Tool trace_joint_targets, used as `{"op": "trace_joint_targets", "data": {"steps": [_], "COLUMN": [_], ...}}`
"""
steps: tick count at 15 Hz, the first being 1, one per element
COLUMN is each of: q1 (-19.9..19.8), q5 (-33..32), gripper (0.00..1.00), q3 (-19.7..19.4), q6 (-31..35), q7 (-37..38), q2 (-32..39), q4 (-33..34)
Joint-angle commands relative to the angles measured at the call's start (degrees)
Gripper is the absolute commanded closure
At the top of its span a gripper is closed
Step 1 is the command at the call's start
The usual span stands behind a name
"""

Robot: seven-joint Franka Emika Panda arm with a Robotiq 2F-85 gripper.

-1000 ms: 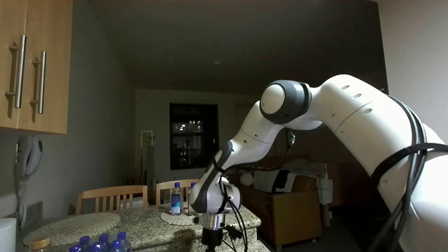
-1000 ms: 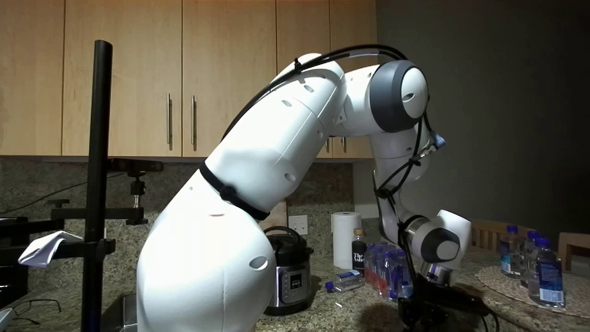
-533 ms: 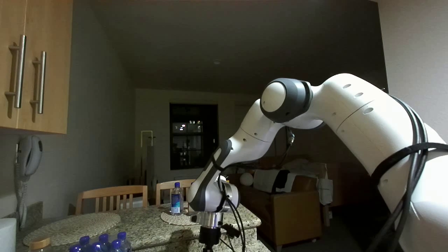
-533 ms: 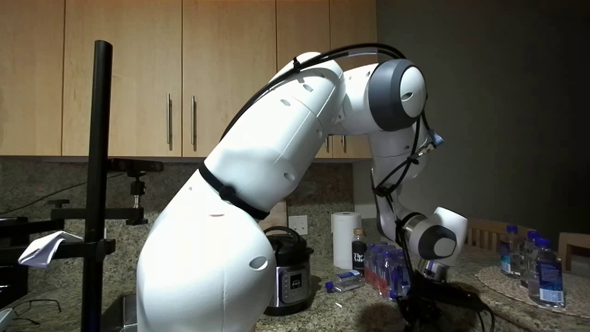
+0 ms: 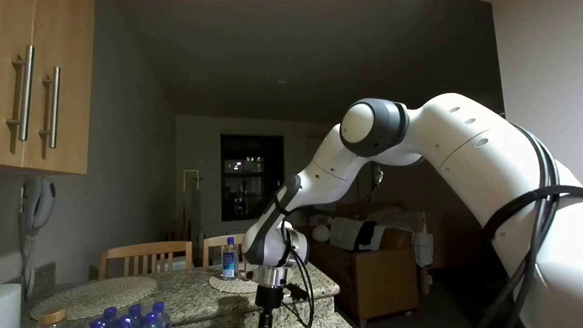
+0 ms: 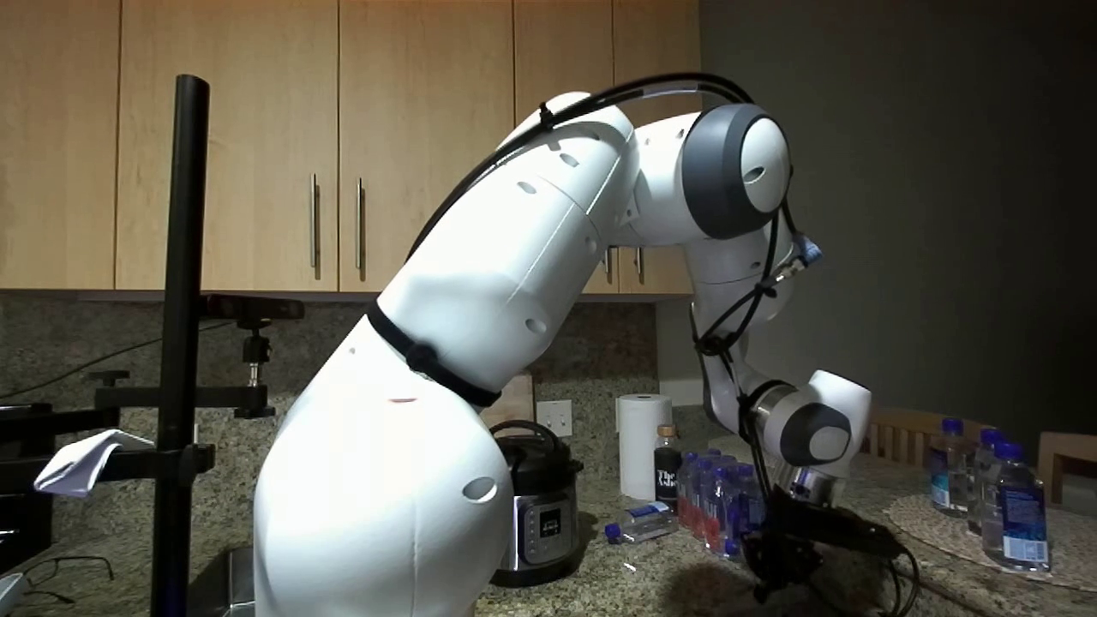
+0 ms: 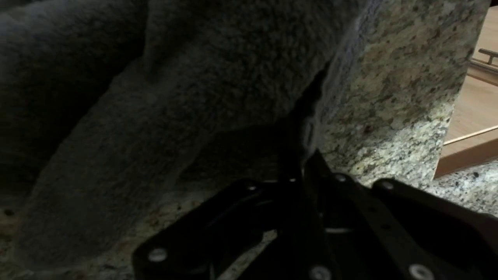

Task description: Move the towel to the right

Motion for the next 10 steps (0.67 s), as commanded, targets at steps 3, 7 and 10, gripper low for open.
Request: {"op": "trace_joint_targets", "data": {"steps": [3, 7, 10], "q1": [-0.64, 0.07, 0.16], "q5": [1.15, 0.17, -0.06], "gripper": [0.88, 0.66, 0.52], "q3": [-0.58, -2.69, -3.71], "q6": [-8.9, -11.93, -12.27], "q7": [-0.61, 0.08, 0.1], "q2": [-2.67, -1.77, -1.59], "q4": [3.22, 5.41, 4.77]}}
